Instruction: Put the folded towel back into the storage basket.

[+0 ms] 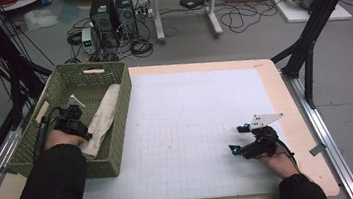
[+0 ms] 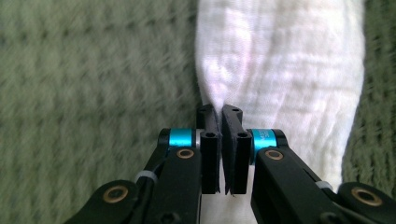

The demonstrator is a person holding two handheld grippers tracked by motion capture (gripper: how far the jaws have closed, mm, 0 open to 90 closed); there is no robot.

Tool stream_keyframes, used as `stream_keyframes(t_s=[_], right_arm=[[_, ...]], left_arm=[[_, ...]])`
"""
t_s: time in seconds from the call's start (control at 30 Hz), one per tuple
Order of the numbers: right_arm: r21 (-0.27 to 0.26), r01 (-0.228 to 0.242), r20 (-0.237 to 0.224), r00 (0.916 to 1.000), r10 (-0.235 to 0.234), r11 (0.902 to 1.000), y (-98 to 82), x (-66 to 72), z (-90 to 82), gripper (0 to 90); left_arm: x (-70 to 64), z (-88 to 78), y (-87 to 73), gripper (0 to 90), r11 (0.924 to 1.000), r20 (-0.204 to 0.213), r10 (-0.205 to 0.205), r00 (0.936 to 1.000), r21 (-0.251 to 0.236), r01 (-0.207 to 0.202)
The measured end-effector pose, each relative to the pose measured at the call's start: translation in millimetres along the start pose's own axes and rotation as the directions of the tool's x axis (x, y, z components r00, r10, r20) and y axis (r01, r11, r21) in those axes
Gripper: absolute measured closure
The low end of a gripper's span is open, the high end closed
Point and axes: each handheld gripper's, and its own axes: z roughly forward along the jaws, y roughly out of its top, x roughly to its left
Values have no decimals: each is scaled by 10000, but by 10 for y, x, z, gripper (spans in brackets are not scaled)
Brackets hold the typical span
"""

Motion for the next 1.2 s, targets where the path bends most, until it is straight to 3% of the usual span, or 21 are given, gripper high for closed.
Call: stream_keyframes(t_s=[0.07,0.1,0.17,0.23,0.27,0.3,0.4,0.43,0.5,0.57,0.63,0.67,0.7,0.8,0.87,0.93,0.97,1.03,1.07,1.13,1.2], right_arm=[[-12,-28,-14,10000,28,10000,1,3,-1,157],[12,-43,-19,10000,43,10000,1,8,-2,158],[36,-7,-47,10000,7,10000,0,8,1,158],[40,35,-49,10000,-34,10000,-2,3,8,158],[57,18,-56,10000,-17,10000,-1,4,7,158],[65,-15,-35,10000,16,10000,-2,4,6,157],[60,-15,-60,10000,16,10000,-2,1,15,158],[107,-51,-66,10000,51,9999,-2,7,22,158],[189,-10,-99,10000,12,9998,3,16,38,158],[200,55,-126,9999,-52,9998,5,20,51,160],[244,43,-138,9999,-40,9997,5,20,54,160],[224,46,-181,9998,-42,9997,5,17,56,160],[221,37,-174,9998,-33,9997,6,17,56,161],[166,127,-181,9998,-124,9998,5,16,54,161],[203,96,-183,9998,-92,9997,5,18,47,161],[154,83,-164,9998,-80,9998,6,23,38,161],[119,81,-173,9998,-79,9999,6,18,38,161],[110,84,-161,9998,-83,9999,6,17,38,161],[113,95,-162,9998,-94,9999,6,18,38,162],[150,91,-168,9998,-89,9998,5,18,45,161],[182,77,-156,9999,-74,9998,8,24,39,161]], left_arm=[[-4,-17,-15,864,9995,-562,-87,9984,306,104],[-8,-20,-24,864,9992,-578,-117,9983,365,139],[-28,-21,-26,864,9988,-431,-121,9990,479,141],[-14,-39,-16,858,9992,8,-220,9998,347,220],[3,-47,-10,827,9997,180,-241,9995,52,240],[27,-63,-6,717,9984,297,-249,9992,-506,264],[59,-54,8,547,9881,338,-271,9991,-1502,319],[63,-37,14,537,9837,404,-308,9987,-1757,374],[45,24,19,534,9814,537,110,9985,-1920,-5],[24,81,22,548,9857,479,326,9983,-1666,-242],[10,87,15,623,9856,280,548,9981,-1618,-496],[16,78,18,714,9875,275,369,9989,-1541,-322],[38,67,27,842,9903,410,-111,9991,-1381,167],[41,50,24,858,9904,142,-557,9983,-1256,571],[72,12,14,860,9857,-145,-955,9953,-1406,926],[86,-42,-4,860,9786,-912,-1241,9881,-1758,1067],[93,-53,-9,860,9769,-896,-1318,9872,-1805,1140],[81,-18,-9,859,9829,-498,-1179,9918,-1479,1095],[63,16,-10,856,9876,-89,-981,9951,-1239,963],[59,-4,-4,848,9854,-264,-1012,9945,-1400,965],[67,-5,-6,845,9861,-119,-1038,9945,-1318,1013]])
